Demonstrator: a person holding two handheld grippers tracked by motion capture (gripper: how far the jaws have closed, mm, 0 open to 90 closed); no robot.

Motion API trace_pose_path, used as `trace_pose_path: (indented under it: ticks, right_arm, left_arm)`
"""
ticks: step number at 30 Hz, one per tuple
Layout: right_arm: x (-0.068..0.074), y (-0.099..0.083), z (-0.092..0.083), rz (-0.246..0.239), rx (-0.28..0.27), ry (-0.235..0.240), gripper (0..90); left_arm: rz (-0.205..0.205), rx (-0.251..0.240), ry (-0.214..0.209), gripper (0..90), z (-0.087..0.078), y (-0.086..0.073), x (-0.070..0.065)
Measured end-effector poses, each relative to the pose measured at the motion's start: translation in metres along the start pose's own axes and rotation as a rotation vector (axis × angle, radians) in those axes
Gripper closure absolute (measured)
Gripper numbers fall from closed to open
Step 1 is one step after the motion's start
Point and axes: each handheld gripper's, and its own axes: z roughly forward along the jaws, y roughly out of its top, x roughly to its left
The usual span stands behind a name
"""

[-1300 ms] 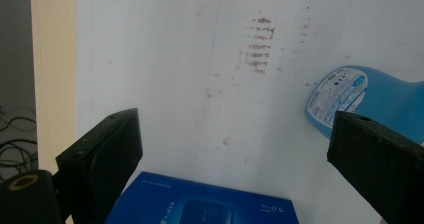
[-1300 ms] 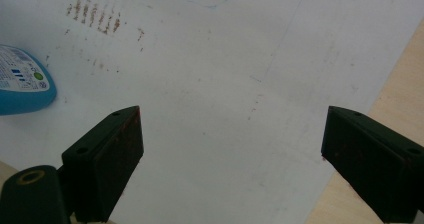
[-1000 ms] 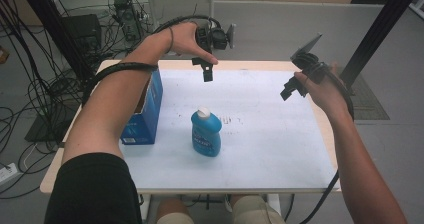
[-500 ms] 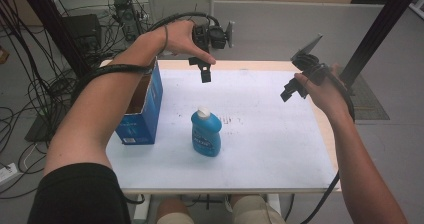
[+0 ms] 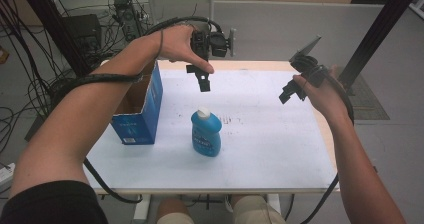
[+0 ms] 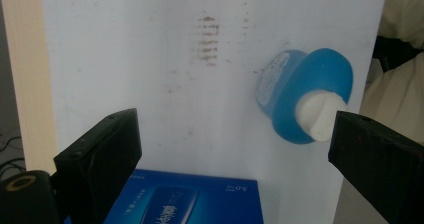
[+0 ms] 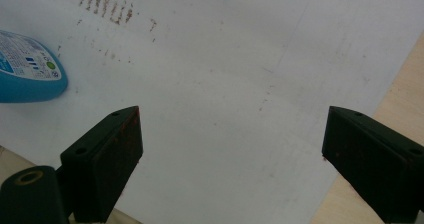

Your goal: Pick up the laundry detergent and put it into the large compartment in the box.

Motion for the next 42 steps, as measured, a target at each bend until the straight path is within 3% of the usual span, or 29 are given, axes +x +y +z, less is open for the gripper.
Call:
trace_pose_path:
  ticks: [9,29,42]
  right_arm:
    - [0.000,-0.005,-0.002,0.006,-0.003,-0.002,9.4]
    - [0.003,-0.010,0.002,0.012,0.001,0.004,9.4]
    - [0.002,-0.013,0.002,0.017,0.002,0.000,9.4]
  left_arm:
    - [0.061,0.003,-0.011,7.2,0.008,0.004,-0.020]
    - [0.133,0.026,-0.038,7.1,0.030,0.004,-0.050]
    - [0.155,0.043,-0.060,6.9,0.053,0.005,-0.056]
